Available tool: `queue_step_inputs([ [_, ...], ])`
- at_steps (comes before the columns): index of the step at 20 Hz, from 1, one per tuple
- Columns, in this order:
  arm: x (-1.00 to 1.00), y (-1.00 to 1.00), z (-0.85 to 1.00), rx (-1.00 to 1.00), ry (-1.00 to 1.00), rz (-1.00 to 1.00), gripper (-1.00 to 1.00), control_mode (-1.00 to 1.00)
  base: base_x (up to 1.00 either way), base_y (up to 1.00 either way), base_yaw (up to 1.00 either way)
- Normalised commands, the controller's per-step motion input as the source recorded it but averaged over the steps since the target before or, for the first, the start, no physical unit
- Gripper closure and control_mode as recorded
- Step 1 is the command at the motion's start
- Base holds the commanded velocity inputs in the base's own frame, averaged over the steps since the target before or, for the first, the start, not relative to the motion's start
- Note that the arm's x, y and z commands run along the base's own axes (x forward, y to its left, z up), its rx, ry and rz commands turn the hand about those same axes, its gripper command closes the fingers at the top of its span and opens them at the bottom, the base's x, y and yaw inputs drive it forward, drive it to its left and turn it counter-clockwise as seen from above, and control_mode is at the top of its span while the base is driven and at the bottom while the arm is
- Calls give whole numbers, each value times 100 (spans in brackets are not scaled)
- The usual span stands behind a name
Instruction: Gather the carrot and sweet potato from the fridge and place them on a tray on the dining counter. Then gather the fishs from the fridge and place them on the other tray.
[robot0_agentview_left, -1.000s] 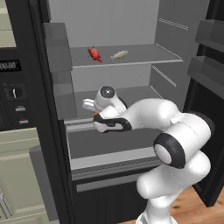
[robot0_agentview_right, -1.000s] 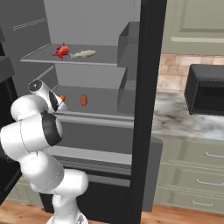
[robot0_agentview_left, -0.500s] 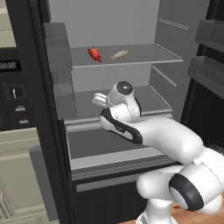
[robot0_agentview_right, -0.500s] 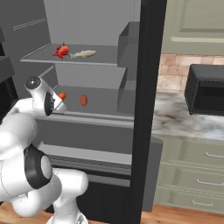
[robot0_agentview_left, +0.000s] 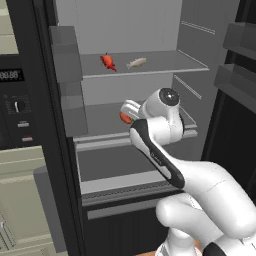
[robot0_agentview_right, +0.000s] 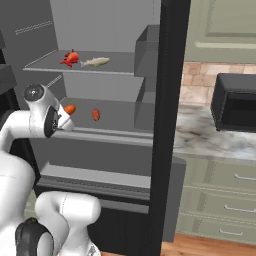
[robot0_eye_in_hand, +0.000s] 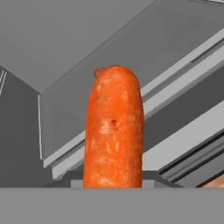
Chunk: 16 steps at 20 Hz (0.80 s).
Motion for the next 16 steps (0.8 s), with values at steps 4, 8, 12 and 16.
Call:
queue_step_inputs([
  [4, -96, -23, 23, 8, 0, -5, 100, -100, 0, 0, 0],
  [8, -99, -9, 14, 5, 0, -5, 100, -100, 0, 0, 0],
  [12, -100, -8, 16, 5, 0, -5, 100, -100, 0, 0, 0],
  [16, -99, -9, 19, 4, 0, -5, 100, -100, 0, 0, 0],
])
